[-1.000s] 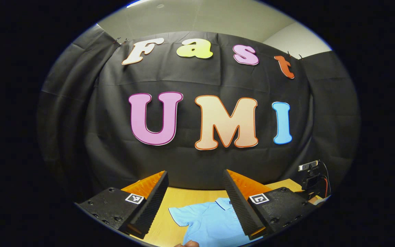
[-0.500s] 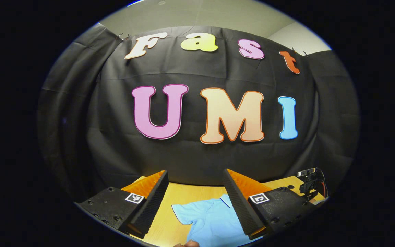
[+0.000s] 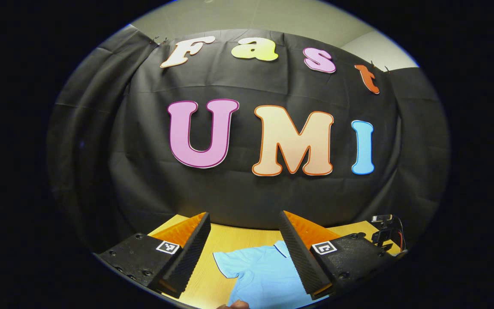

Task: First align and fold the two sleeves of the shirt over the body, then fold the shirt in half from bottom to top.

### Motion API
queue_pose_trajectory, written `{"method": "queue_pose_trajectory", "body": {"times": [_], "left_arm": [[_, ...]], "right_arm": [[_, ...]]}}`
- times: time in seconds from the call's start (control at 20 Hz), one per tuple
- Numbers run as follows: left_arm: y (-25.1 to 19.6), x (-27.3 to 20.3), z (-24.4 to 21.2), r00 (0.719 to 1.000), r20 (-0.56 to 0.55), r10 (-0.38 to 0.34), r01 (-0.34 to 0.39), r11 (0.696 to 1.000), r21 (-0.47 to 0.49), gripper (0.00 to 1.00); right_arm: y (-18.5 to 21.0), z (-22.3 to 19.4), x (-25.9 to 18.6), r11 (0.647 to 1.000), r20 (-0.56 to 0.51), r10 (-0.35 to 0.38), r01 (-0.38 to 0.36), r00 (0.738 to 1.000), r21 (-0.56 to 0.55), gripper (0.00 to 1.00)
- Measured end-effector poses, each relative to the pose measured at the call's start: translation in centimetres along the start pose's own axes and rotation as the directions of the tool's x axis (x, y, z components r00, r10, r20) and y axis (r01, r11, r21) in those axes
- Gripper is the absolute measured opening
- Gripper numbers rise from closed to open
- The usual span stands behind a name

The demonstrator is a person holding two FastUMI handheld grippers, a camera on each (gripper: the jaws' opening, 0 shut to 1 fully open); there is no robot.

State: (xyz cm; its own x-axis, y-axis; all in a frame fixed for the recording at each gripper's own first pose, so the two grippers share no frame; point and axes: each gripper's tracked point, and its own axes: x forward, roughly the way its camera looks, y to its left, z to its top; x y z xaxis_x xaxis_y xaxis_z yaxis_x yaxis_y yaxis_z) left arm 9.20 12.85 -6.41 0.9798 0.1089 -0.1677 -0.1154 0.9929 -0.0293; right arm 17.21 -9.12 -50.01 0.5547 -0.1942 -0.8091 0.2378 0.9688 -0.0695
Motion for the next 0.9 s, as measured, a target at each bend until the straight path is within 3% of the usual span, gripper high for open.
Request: {"method": "queue_pose_trajectory", "body": {"times": [0.05,0.4,0.7,0.9], "left_arm": [[0.2,0.0,-0.1,1.000,-0.002,0.002,-0.002,1.000,-0.001,0.96],[0.7,-0.1,0.0,1.000,0.003,0.008,-0.008,1.000,-0.007,0.94],[0.8,-0.1,-0.7,1.000,-0.010,0.000,0.000,1.000,-0.009,0.96],[1.8,0.3,-2.0,0.999,-0.034,0.009,-0.010,1.000,-0.005,0.96]], "right_arm": [[0.4,0.1,-0.1,1.000,-0.001,0.014,-0.014,1.000,0.009,0.01],[5.7,3.5,-3.5,0.989,0.105,0.136,-0.142,0.985,0.047,0.03],[12.8,2.7,-5.8,0.958,0.121,0.279,-0.285,0.953,0.037,0.03],[15.5,0.6,-5.5,0.953,0.091,0.303,-0.304,0.949,-0.006,0.03]]}}
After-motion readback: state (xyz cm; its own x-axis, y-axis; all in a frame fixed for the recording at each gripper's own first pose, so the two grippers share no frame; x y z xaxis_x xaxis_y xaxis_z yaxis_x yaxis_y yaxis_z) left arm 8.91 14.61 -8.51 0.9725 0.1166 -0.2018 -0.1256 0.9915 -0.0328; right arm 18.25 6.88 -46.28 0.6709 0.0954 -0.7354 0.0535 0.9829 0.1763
